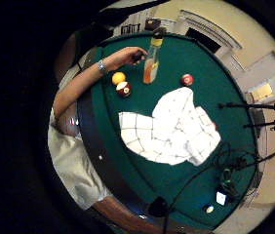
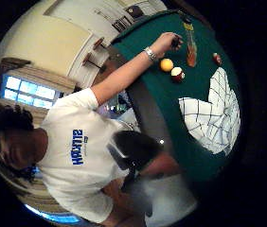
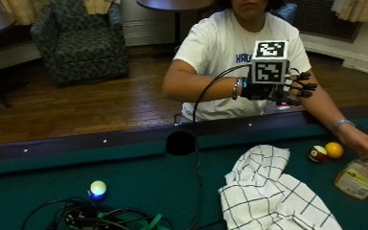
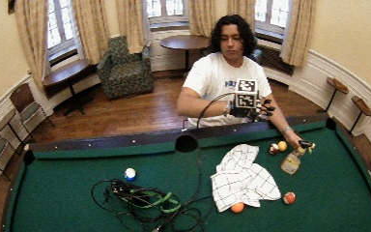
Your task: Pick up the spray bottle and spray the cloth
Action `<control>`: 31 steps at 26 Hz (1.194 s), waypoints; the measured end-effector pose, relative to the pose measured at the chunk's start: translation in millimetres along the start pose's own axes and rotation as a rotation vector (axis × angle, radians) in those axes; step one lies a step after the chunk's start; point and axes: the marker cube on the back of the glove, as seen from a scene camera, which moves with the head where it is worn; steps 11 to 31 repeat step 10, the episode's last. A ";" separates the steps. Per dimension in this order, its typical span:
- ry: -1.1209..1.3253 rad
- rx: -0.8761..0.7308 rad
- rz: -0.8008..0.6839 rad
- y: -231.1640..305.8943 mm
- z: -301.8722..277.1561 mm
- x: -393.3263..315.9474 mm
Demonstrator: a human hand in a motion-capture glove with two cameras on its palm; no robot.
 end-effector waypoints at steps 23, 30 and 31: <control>0.048 -0.053 0.005 16.8 -3.0 1.7; 0.048 -0.053 0.005 16.8 -3.0 1.7; 0.048 -0.053 0.005 16.8 -3.0 1.7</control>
